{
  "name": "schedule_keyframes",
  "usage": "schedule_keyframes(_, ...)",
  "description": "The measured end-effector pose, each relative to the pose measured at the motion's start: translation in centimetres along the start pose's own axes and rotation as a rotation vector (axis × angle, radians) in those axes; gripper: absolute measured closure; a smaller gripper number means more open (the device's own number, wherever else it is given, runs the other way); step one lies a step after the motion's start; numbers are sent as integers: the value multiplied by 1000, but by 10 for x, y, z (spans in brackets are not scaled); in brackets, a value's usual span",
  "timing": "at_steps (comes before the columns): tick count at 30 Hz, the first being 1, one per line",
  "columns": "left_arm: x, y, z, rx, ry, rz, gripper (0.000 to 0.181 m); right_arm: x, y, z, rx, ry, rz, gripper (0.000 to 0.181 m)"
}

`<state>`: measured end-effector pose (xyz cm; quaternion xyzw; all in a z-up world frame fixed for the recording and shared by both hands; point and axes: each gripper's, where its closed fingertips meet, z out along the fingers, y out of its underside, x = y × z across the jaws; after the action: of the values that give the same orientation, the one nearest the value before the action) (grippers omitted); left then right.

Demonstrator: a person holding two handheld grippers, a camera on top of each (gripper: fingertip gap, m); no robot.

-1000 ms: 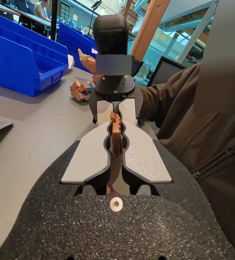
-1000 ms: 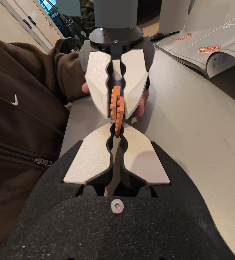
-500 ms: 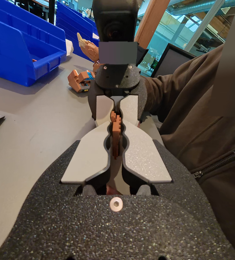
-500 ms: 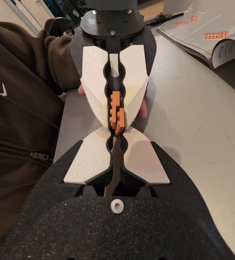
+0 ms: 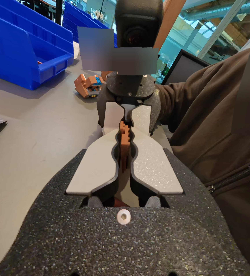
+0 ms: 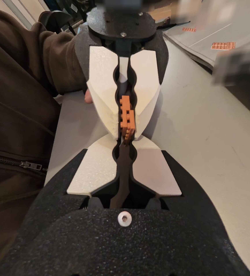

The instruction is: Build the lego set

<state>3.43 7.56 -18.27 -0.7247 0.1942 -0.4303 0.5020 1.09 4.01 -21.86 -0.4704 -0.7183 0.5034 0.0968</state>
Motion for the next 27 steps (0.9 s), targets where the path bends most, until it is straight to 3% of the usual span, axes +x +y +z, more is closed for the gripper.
schedule_keyframes(6,-4,-18,-11,132,45,-126,171,11,-14,-9,76,110,-177,149)
schedule_keyframes(12,-6,-36,-24,288,147,-328,171,26,-33,-32,150,390,-625,130)
schedule_keyframes(16,-8,-41,-27,336,181,-416,171,26,-38,-31,138,514,-838,123)
schedule_keyframes(21,-2,-37,-20,312,203,-431,171,16,-42,-23,154,535,-913,108)
schedule_keyframes(27,4,-33,-14,275,216,-414,171,9,-53,-30,225,551,-944,111)
